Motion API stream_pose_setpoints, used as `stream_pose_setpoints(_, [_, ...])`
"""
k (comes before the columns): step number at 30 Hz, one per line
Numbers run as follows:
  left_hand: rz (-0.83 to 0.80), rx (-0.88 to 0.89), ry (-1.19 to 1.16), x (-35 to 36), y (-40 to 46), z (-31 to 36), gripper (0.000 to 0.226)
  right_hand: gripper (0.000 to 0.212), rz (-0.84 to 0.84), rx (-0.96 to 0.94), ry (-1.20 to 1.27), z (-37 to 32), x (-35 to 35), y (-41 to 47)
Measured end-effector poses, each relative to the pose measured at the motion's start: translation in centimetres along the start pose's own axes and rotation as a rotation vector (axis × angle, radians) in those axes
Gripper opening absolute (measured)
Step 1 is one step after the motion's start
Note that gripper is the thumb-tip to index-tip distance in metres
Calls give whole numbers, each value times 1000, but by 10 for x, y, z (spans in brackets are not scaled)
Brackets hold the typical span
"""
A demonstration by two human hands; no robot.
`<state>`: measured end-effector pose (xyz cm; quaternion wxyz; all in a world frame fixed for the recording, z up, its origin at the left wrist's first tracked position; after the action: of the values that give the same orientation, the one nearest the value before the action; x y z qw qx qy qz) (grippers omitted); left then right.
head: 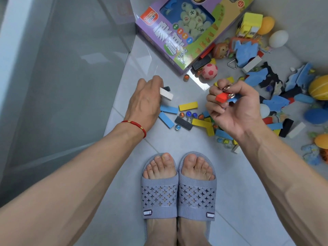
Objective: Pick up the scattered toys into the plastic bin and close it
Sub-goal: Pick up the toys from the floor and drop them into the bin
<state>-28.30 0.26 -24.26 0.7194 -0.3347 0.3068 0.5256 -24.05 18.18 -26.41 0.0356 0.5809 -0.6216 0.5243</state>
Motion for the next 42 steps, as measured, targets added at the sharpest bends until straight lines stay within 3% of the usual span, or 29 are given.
stream_pose_setpoints(4, [153,-162,-267,-24,-13,-14,7,15,-53,0,29,1,6,-2])
stream_pose_setpoints(8, [187,-343,-471,-25,-26,-41,16,28,52,45,-117,-2,5,4])
stream_pose_setpoints(10, [221,-391,-473,-29,-29,-49,24,26,193,-45,-429,-17,0,9])
stream_pose_setpoints(14, [138,-385,-327,-20,-18,-37,21,25,623,-444,-1386,-80,3,-2])
stream_pose_setpoints(16, [92,-305,-219,-12,-7,-21,27,34,660,-553,-1641,-91,17,-1])
stream_pose_setpoints(19, [-10,-171,-35,6,9,-3,50,50,590,-534,-1914,-80,21,21])
stream_pose_setpoints(22, [-61,-148,73,17,18,-1,39,45,617,-558,-2070,-77,18,33])
stream_pose_setpoints(26, [-40,-214,66,11,24,-3,17,34,634,-490,-1904,-86,3,24])
stream_pose_setpoints(28, [-5,-280,0,-1,17,-1,16,27,623,-334,-1489,-83,-19,12])
stream_pose_setpoints(30, [38,-421,-172,-12,-2,1,19,30,536,-144,-859,-60,-33,-4])
stream_pose_setpoints(33, [114,-739,-817,-17,-51,14,18,37,280,27,-340,-28,-10,-28])
stream_pose_setpoints(36, [109,-781,-1208,-46,-85,57,13,35,61,73,-307,-28,51,-59])
stream_pose_setpoints(39, [198,-589,-1350,-126,-103,92,9,35,-109,74,-429,-42,135,-86])
stream_pose_setpoints(42, [421,-429,-1352,-227,-130,91,6,31,-216,130,-640,-43,225,-105])
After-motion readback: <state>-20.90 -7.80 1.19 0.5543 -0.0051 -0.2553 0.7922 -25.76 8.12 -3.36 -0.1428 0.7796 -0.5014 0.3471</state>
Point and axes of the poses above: each hand's wrist, its own y-axis towards the middle knuckle, its own x-axis out of the palm, z = x × y, the point moved 10 cm from there along y, towards the middle knuckle, and after that the axes turned 9 degrees about -y, right-handed, at the moved point
